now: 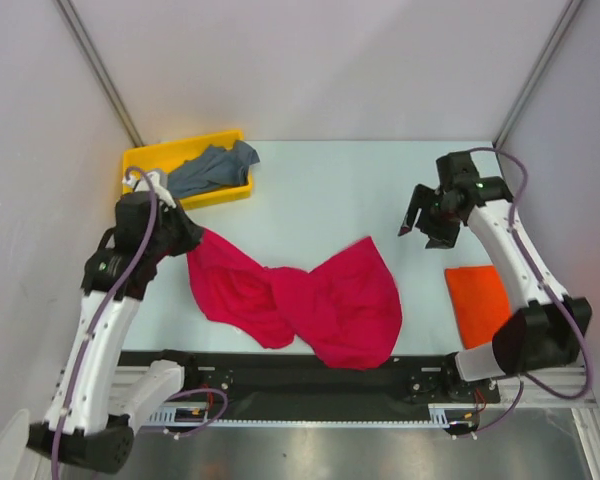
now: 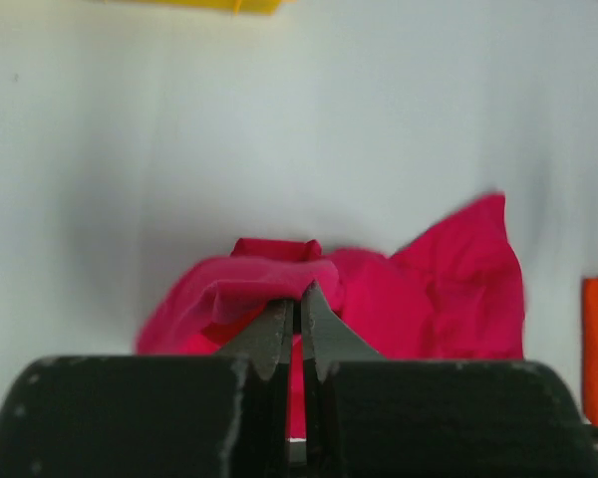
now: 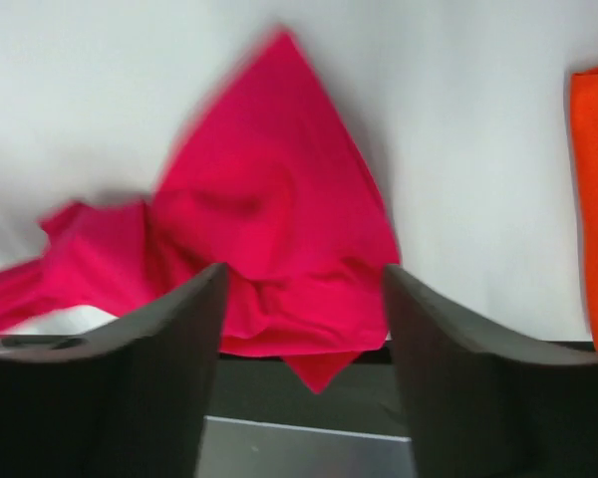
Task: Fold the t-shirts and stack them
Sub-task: Flatten the tshirt out
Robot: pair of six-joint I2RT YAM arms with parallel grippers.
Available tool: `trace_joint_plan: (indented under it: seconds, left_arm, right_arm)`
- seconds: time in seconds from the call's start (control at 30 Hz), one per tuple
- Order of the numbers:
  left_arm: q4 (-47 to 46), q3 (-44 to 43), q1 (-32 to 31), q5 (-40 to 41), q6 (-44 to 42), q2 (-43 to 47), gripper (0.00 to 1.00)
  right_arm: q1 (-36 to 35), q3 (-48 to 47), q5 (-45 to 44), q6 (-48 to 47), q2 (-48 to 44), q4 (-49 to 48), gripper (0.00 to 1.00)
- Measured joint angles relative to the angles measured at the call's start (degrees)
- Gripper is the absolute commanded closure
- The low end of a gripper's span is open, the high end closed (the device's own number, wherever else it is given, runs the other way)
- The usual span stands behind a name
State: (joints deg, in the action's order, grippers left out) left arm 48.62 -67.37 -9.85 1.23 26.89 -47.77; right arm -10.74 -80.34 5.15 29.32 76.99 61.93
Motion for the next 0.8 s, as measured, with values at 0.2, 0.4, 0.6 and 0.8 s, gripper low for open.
trace_joint_plan:
  seconds: [0.2,0.4,0.6,0.8]
  left_arm:
    - [-1.46,2.12,0.00,-3.13,-0.02,-10.32,1.00]
    - [-3.56,8.22,0.00,-6.43,0.33,-7.91,1.00]
    - [-4.96,10.71,0.00,-7.93,1.09,-6.56,1.00]
    - [-5.20,12.92,0.00,-8.35,1.57,-6.45,1.00]
  right_arm:
    - [-3.32,1.40,1.90,-4.59,6.47,-1.38,0.15]
    - [-23.93,24.81,6.08,-0.96,-7.58,-9.94,0.26]
    - [-45.03,41.97,6.27,10.43,-17.55,-12.70,0.19]
    - [-54.29,43.71,3.69,15.76,-17.25,-20.02,0.40]
